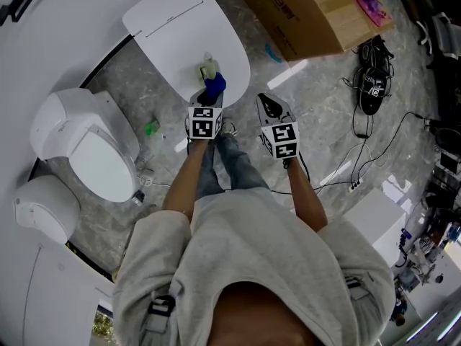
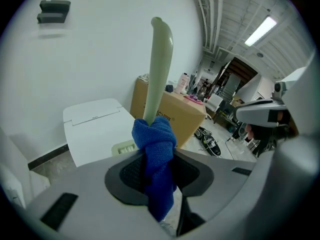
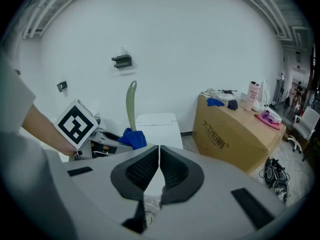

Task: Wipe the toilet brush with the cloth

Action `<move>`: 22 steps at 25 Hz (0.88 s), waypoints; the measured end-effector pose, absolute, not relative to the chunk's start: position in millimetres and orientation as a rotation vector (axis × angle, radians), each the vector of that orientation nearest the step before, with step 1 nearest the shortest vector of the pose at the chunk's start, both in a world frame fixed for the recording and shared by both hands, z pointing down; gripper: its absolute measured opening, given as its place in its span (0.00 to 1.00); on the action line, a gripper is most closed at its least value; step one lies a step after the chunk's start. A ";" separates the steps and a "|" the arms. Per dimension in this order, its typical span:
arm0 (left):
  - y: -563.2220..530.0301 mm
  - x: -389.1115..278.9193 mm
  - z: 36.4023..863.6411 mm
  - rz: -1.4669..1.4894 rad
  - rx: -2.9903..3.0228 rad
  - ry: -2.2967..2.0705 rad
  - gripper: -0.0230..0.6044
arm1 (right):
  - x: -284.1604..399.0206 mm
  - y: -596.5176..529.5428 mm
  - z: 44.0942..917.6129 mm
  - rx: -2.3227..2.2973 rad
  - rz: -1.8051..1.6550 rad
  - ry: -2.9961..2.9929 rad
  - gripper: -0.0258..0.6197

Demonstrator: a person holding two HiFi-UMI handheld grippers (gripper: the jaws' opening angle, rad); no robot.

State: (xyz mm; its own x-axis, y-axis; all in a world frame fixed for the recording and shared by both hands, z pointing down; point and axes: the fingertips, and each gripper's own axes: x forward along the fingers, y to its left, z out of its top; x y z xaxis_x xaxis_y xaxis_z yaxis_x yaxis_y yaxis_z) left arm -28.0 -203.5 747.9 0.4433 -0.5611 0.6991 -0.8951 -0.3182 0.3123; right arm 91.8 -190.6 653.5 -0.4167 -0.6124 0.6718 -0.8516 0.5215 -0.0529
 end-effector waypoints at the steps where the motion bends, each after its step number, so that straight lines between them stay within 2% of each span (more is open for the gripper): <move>1: -202.8 -28.3 751.0 0.634 2.006 -1.212 0.24 | 91.9 -190.6 653.7 1.186 0.524 -2.169 0.09; 8: -194.5 -25.7 738.3 0.626 2.054 -1.195 0.24 | 93.9 -190.9 650.8 1.195 0.520 -2.175 0.09; 22: -172.4 -21.6 633.0 0.507 2.349 -1.189 0.24 | 93.6 -188.7 627.5 1.253 0.492 -2.228 0.09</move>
State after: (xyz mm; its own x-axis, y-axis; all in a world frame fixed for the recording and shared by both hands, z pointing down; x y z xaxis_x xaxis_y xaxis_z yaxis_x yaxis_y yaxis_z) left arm -21.6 -172.4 633.0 0.5595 -0.6522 0.5115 -0.8206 -0.5230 0.2307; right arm 93.6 -188.7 627.5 -0.4282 -0.6686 0.6080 -0.8624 0.5033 -0.0540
